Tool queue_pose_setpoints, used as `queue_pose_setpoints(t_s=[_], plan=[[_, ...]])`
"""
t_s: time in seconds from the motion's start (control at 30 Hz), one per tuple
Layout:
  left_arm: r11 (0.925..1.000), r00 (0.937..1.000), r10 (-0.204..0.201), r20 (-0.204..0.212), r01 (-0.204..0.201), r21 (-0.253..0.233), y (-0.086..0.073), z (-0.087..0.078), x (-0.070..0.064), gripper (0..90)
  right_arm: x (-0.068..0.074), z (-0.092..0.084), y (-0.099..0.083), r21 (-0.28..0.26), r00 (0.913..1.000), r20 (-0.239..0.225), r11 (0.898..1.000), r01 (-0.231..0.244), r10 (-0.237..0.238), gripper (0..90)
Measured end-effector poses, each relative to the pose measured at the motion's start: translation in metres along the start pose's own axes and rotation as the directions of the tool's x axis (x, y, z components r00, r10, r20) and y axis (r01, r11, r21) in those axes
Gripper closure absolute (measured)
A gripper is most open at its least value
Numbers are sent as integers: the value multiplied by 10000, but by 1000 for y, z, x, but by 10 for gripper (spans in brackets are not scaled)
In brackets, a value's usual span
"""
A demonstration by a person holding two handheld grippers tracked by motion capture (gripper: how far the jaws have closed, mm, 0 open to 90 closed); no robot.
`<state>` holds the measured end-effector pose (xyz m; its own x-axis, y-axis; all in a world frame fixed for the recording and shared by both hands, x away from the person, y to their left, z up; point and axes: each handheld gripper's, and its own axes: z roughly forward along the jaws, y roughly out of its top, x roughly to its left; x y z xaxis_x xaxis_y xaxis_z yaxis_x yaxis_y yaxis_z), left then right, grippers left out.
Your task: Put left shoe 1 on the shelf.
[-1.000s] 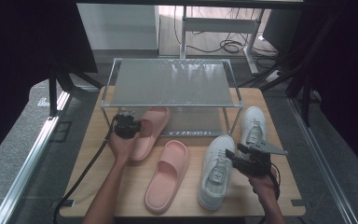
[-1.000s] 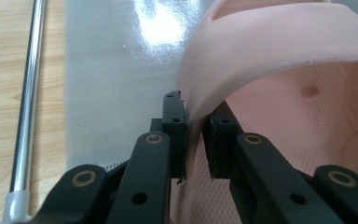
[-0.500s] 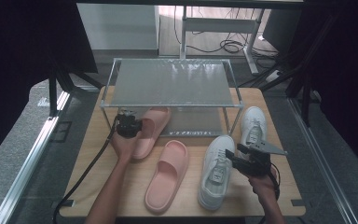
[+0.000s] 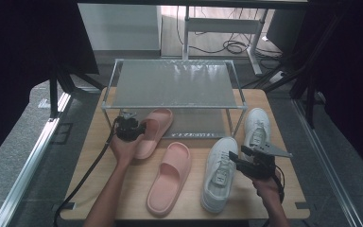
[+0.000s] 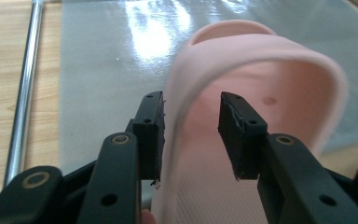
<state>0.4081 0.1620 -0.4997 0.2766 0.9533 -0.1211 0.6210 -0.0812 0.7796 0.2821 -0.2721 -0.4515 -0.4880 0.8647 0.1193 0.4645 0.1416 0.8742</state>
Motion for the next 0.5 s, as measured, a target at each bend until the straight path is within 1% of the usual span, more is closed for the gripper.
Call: queue_pose_setpoints(t_s=[0.03,0.07,0.1,0.13,0.17,0.2,0.23,0.27,0.3,0.33,0.43,0.47,0.5], plan=[[9999,9997,116,203,-115,-46,-3,-8,1,616,0,0,0,-16,10000,7,10000,4,-4,418],[9999,9997,116,203,-115,-46,-3,-8,1,624,0,0,0,-16,10000,7,10000,4,-4,418],[9996,9987,261,443,-257,-92,-6,-18,2,647,1,-1,0,-19,10000,4,10000,1,-1,418],[9996,9987,261,443,-257,-92,-6,-18,2,680,1,-1,0,-19,10000,4,10000,1,-1,418],[9989,9963,471,723,-468,-65,-10,-28,3,712,1,-1,0,-24,10000,5,10000,2,-2,418],[9989,9963,471,723,-468,-65,-10,-28,3,754,1,-1,0,-21,10000,0,10000,-4,4,418],[9983,9943,578,892,-579,-19,-12,-32,3,754,1,-1,0,-21,10000,0,10000,-4,4,418],[9976,9922,684,1040,-694,61,-15,-36,3,801,2,-1,0,-21,10000,-9,10000,3,-3,418],[9960,9893,853,1186,-878,160,-21,-44,3,861,2,0,1,-19,10000,-8,10000,34,-34,418],[9960,9893,853,1186,-878,160,-21,-44,3,879,2,0,1,-19,10000,-8,10000,34,-34,418],[9951,9847,893,1497,-948,299,-31,-55,5,899,3,0,1,-24,10000,-15,10000,57,-57,418],[9944,9828,945,1584,-1009,323,-34,-58,6,900,3,0,1,-22,10000,-17,10000,47,-47,418],[9920,9795,1131,1664,-1207,359,-41,-65,6,900,3,-1,1,-31,10000,-1,10000,50,-50,418]])
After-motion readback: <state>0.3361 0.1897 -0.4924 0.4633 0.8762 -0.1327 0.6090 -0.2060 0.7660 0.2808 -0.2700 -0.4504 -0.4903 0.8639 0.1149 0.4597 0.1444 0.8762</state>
